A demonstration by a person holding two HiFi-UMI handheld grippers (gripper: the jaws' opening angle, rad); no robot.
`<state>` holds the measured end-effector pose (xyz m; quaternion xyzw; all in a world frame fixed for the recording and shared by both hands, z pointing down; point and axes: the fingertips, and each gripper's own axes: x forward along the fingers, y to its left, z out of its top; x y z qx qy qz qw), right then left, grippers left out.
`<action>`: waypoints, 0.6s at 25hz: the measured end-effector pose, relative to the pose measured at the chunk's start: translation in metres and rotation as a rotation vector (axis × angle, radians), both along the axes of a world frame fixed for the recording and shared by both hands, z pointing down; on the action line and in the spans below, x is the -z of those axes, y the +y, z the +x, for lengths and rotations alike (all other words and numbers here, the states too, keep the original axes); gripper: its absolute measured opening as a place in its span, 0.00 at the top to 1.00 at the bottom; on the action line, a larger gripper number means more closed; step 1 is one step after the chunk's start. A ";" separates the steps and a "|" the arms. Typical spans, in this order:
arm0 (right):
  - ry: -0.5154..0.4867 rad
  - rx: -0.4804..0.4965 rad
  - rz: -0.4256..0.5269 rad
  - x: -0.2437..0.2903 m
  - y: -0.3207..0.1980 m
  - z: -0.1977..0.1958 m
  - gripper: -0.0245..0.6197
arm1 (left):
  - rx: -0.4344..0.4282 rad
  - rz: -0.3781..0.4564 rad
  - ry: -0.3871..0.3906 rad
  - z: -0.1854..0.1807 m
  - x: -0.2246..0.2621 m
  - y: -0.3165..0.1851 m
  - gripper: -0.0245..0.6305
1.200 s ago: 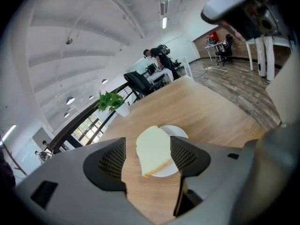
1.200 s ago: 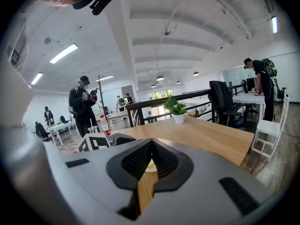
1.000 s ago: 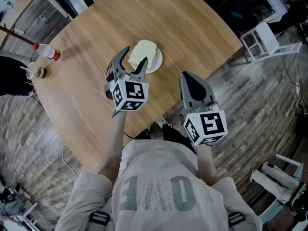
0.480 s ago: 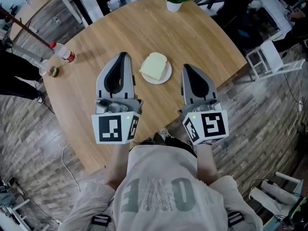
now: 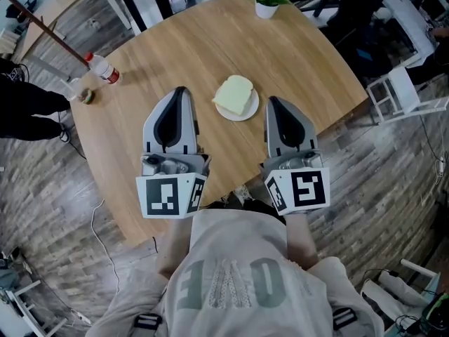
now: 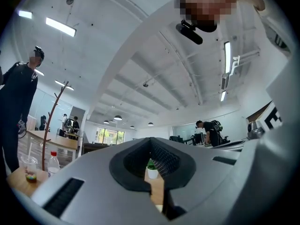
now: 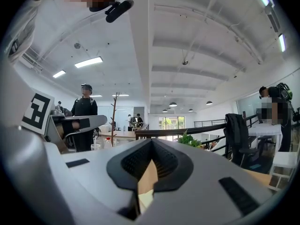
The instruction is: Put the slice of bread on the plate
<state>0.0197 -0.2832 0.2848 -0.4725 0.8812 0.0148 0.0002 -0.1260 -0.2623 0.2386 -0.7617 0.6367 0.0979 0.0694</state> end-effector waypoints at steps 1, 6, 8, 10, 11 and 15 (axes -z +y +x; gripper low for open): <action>0.000 0.000 -0.001 -0.001 0.000 0.000 0.94 | -0.001 -0.004 0.000 0.000 -0.001 0.000 0.95; 0.005 -0.003 -0.004 -0.004 0.001 0.003 0.94 | -0.005 -0.031 0.010 0.000 -0.010 -0.003 0.95; 0.008 -0.007 -0.007 -0.004 0.000 0.005 0.94 | -0.005 -0.034 0.010 0.000 -0.010 -0.004 0.95; 0.010 -0.009 -0.009 -0.004 0.000 0.007 0.94 | -0.004 -0.032 0.009 0.000 -0.008 -0.005 0.95; 0.010 -0.010 -0.009 -0.004 -0.001 0.007 0.94 | -0.004 -0.030 0.009 -0.001 -0.008 -0.005 0.95; 0.010 -0.004 -0.011 -0.004 0.000 0.005 0.94 | -0.006 -0.032 0.009 -0.001 -0.008 -0.005 0.95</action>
